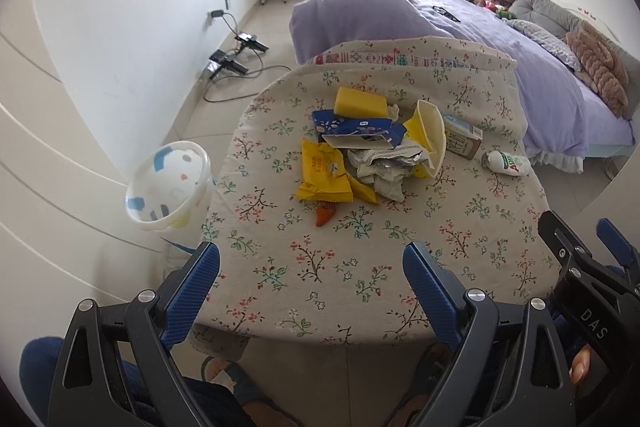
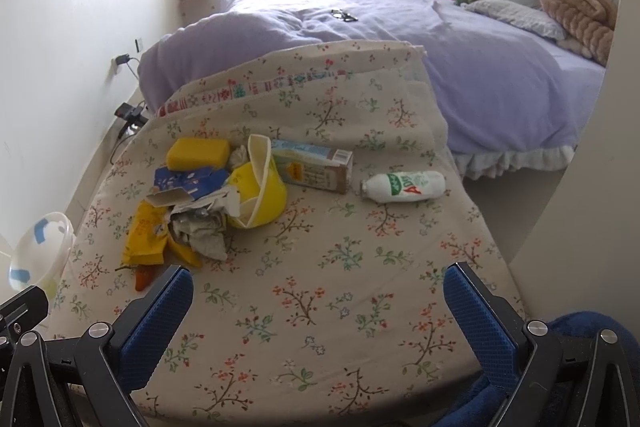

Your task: Collect trash

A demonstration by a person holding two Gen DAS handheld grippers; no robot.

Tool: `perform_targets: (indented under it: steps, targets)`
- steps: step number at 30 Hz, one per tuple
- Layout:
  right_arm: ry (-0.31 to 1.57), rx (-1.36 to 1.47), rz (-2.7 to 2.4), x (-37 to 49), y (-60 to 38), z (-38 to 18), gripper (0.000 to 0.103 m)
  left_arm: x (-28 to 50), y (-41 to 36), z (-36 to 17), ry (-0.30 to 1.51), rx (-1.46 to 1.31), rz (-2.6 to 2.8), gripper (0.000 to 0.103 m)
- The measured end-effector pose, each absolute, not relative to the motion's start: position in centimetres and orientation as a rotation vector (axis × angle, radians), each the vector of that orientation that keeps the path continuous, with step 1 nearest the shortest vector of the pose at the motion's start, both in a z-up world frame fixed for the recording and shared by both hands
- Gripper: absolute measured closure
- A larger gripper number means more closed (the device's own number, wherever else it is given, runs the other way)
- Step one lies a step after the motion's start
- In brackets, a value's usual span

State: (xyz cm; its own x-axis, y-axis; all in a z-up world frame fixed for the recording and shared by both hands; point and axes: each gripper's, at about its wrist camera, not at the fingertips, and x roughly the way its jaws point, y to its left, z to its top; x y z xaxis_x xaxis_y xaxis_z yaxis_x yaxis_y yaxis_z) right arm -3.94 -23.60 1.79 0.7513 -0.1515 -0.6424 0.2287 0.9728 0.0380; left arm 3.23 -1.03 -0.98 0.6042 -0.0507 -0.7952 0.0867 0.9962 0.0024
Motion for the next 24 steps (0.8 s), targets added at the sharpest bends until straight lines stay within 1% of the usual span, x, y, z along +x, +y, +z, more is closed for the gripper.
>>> perform_targets:
  steps: [6, 7, 10, 13, 17, 20, 21, 24]
  targets:
    - [0.717, 0.120, -0.135, -0.5, -24.9, 1.6, 0.000, 8.9, 1.8, -0.3, 0.979, -0.005, -0.096, 0.009]
    - [0.691, 0.138, -0.124, 0.5, -25.5, 1.9, 0.000, 9.9, 1.9, -0.3, 0.986, 0.007, -0.088, 0.009]
    - [0.734, 0.141, -0.108, 3.9, -27.4, 2.8, 0.000, 13.6, 1.8, -0.8, 1.035, 0.011, -0.116, 0.009]
    - [0.813, 0.169, -0.043, 8.0, -29.1, 3.3, 0.000, 17.3, 1.1, -2.5, 1.116, -0.024, -0.182, 0.009]
    - [0.918, 0.277, 0.060, 13.9, -30.6, 2.4, 0.000, 20.6, 0.1, -6.3, 1.193, -0.080, -0.245, 0.018]
    - [0.999, 0.363, 0.092, 17.1, -31.0, -0.4, 0.000, 22.3, 0.0, -9.5, 1.259, -0.130, -0.288, 0.032]
    - [1.029, 0.394, 0.090, 17.8, -31.1, -1.7, 0.000, 22.7, -0.1, -10.4, 1.276, -0.126, -0.290, 0.034]
    - [1.118, 0.411, 0.083, 18.9, -30.7, -4.6, 0.000, 24.0, -0.1, -12.1, 1.301, -0.140, -0.293, 0.035]
